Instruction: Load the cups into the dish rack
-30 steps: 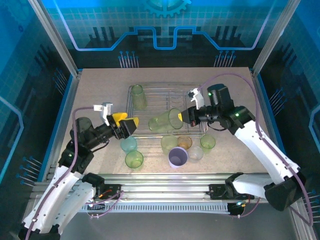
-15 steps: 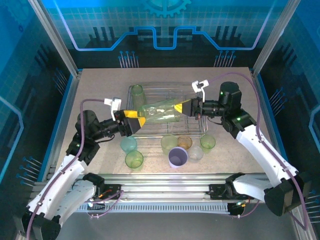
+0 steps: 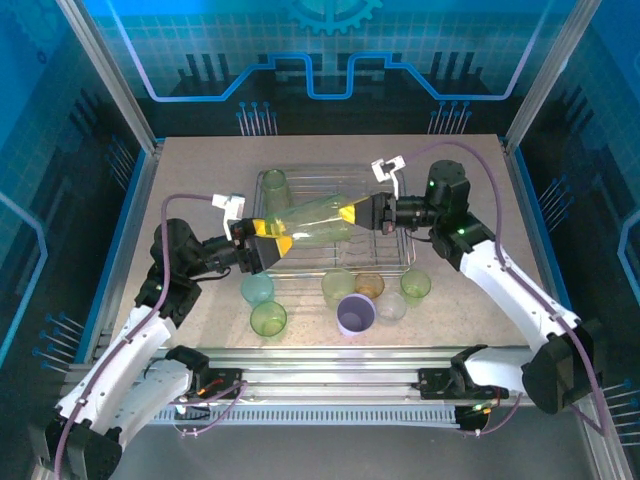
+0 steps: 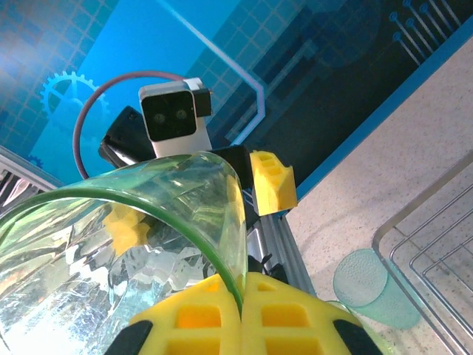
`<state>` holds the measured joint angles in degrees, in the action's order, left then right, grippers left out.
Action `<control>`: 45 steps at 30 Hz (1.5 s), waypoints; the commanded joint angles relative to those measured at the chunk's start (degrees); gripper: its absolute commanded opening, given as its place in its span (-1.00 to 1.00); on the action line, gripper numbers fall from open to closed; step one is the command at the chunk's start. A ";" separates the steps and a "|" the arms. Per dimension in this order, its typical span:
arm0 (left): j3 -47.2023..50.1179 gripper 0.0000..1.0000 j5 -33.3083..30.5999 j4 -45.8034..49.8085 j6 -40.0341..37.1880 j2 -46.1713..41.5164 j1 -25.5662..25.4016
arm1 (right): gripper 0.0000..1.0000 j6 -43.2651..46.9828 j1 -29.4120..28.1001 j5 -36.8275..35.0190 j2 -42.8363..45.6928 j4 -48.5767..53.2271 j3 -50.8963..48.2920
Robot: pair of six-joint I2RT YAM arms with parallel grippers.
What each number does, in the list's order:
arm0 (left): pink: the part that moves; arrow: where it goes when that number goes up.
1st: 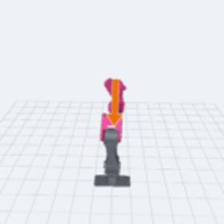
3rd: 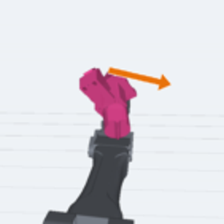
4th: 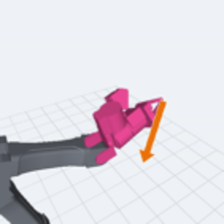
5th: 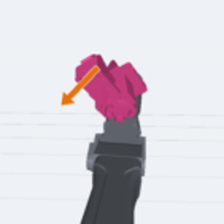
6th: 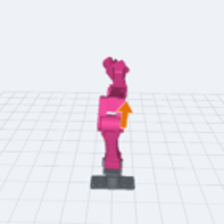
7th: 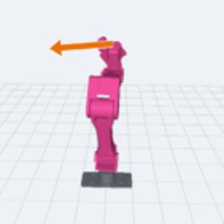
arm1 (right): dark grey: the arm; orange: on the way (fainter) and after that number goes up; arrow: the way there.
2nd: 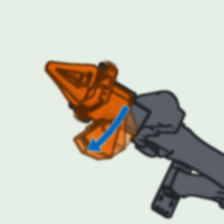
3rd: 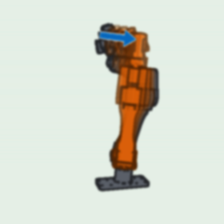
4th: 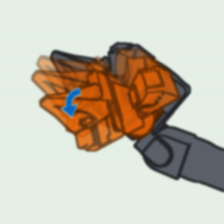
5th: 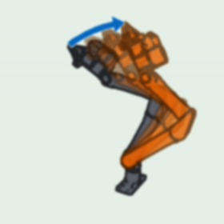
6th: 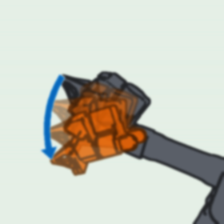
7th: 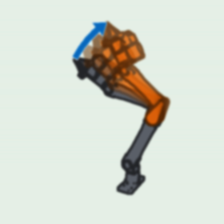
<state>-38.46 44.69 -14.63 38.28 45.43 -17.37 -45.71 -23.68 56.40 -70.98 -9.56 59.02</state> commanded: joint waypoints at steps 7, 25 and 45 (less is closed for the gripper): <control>-2.50 0.98 1.71 -2.04 2.70 0.92 0.16 | -1.00 -1.98 -2.49 0.33 -3.11 -5.48 3.98; -1.90 0.49 2.56 -5.64 4.39 1.20 0.14 | -1.00 -2.43 -4.51 -0.37 -8.27 -4.95 6.36; -18.90 -0.81 -29.73 46.13 -10.61 6.34 0.14 | -0.29 15.13 6.92 -34.50 -0.17 38.61 3.62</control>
<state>-51.03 27.79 14.20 31.59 49.54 -17.41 -37.78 -19.38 36.07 -74.37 12.27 63.64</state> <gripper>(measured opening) 0.701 0.352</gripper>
